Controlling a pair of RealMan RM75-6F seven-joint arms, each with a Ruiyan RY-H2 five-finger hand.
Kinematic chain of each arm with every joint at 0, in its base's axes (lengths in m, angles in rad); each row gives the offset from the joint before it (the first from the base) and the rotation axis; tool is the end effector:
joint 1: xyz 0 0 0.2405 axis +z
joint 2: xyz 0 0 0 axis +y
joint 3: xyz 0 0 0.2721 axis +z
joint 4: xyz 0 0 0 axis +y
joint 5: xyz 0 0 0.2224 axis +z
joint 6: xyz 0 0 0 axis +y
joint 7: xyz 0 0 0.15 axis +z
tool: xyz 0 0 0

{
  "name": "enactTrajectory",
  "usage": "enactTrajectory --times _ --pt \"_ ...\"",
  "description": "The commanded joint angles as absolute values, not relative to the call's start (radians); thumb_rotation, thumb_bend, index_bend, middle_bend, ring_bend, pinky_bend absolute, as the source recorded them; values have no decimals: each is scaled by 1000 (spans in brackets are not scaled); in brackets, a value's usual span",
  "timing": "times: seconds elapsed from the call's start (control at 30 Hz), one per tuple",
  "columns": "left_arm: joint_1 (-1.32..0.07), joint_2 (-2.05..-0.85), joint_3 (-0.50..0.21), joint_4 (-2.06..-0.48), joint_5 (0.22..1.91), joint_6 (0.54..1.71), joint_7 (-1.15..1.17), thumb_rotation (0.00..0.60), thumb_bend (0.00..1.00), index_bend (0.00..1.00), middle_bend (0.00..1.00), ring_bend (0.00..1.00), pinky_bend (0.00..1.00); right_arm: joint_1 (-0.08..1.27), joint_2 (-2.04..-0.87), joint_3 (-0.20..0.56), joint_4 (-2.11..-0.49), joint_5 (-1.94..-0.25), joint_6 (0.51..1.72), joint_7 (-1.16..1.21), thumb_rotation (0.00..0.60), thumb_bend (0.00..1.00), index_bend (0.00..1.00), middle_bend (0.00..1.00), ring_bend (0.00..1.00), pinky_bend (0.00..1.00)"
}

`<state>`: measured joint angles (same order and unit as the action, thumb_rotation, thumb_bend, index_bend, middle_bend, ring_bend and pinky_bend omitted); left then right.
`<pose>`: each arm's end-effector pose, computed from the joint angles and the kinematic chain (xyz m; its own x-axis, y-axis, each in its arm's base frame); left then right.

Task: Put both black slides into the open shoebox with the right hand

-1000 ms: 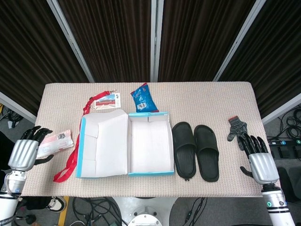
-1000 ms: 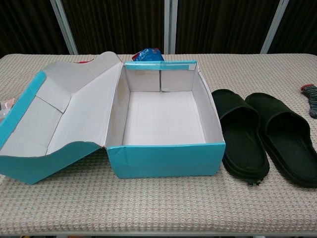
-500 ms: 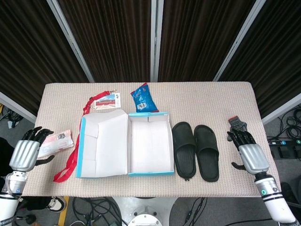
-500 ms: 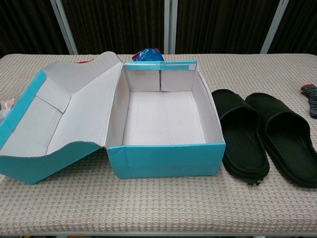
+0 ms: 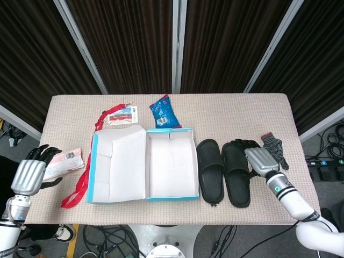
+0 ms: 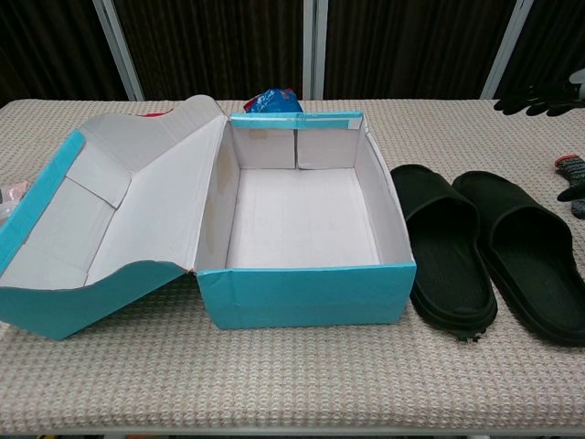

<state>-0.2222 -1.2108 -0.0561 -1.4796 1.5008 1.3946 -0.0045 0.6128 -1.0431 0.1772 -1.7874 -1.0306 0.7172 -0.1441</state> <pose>-0.3248 0.2384 0.1251 0.4331 0.0244 0.9010 0.8955 -0.1250 -0.4271 -0.2253 -0.3331 0.0911 0.3533 -0.4853 0.7998 -0.9355 -0.1790 0.3047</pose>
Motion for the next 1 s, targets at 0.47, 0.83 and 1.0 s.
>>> enactTrajectory --times 0.47,0.83,1.0 --pt "-221 -1211 -54 -1451 1495 1388 -38 600 115 239 229 124 188 975 -1183 58 -1666 -498 603 -373 600 69 0 112 0 0" --pt "-222 -1208 -51 -1442 1491 1378 -49 600 116 239 230 124 188 1101 -1274 -21 -1593 -332 626 -430 600 66 0 107 0 0" --pt "-224 -1207 -51 -1439 1492 1375 -53 600 116 239 230 124 188 1125 -1293 -34 -1572 -301 626 -426 600 65 0 97 0 0"
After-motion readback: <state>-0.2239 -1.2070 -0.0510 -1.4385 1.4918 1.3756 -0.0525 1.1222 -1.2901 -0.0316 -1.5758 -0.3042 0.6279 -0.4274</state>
